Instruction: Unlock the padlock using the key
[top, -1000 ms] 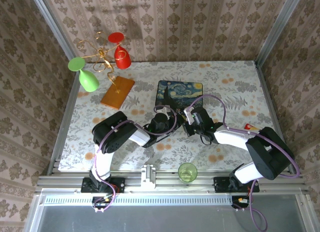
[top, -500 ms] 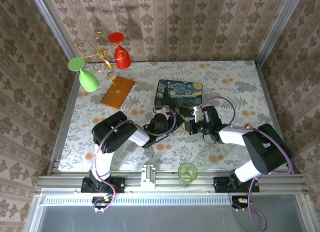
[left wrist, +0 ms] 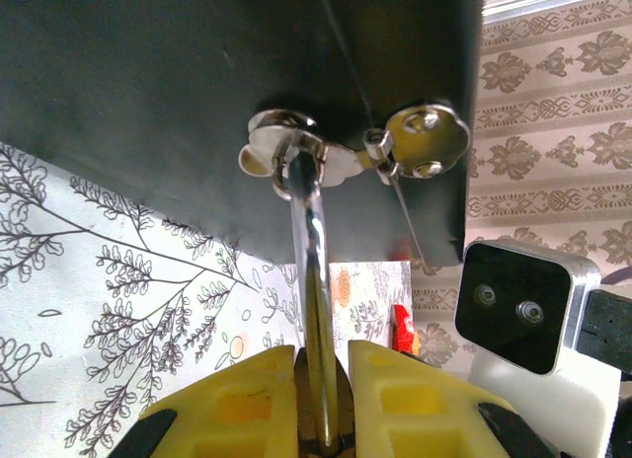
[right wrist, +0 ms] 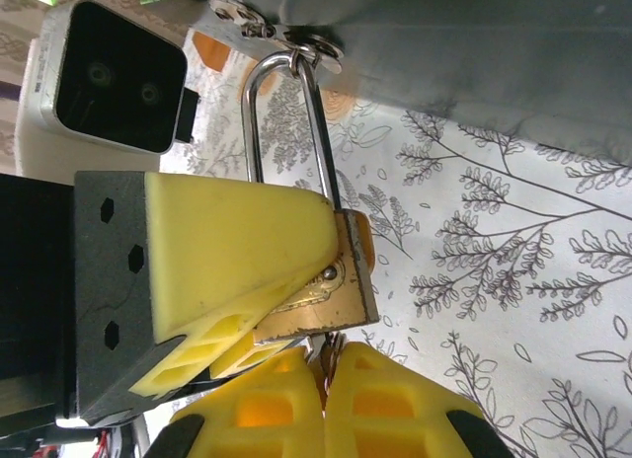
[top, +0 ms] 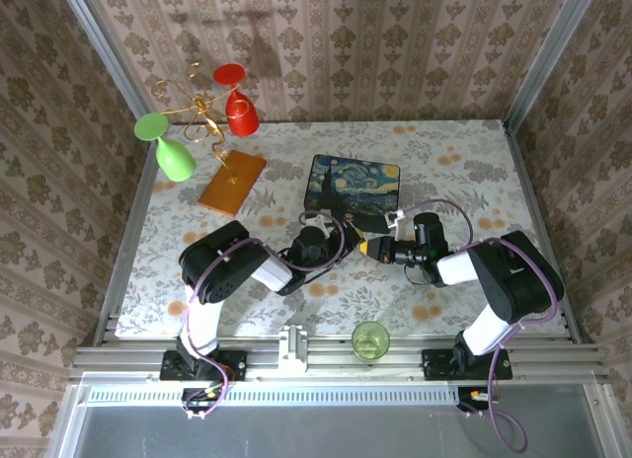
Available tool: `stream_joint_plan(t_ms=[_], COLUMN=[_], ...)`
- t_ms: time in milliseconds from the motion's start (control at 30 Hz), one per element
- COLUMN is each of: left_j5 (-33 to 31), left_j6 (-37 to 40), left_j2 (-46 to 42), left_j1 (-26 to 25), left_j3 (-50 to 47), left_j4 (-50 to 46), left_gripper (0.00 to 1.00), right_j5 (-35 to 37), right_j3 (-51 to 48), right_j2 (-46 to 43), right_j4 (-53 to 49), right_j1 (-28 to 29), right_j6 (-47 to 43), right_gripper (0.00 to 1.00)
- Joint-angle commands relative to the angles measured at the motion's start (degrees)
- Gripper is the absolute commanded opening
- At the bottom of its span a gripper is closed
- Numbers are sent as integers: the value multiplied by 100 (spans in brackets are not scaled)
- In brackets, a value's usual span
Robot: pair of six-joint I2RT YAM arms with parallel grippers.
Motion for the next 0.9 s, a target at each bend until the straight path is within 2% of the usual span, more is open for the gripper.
stream_joint_plan(t_ms=[0, 100, 133, 333, 533, 633, 800, 867], left_j5=[-206, -438, -489, -445, -690, -648, -643, -697], left_j6=[574, 946, 1046, 1349, 1350, 1685, 1887, 1971], left_j2=[-344, -603, -703, -1016, -1027, -1110, -1115, -1163], left_j1=[36, 87, 98, 171, 270, 262, 179, 164], left_j3=[-242, -388, -410, -296, -585, -401, -246, -202], left_j4=[-261, -714, -871, -1310, -1226, -1884, -2141, -2266], left_gripper=[16, 19, 23, 29, 23, 24, 24, 24], right_j5=[-173, -121, -96, 5, 51, -1, -109, 55], right_j3=[-19, -13, 0, 29, -24, -14, 34, -3], right_j2=[64, 21, 12, 20, 35, 80, 217, 197], right_j4=[573, 354, 254, 74, 128, 156, 115, -4], right_j1=[-185, -183, -182, -182, -187, -183, -180, -97], right_j6=[575, 453, 410, 288, 322, 342, 532, 508], right_gripper=[3, 3, 3, 2, 2, 2, 6, 8])
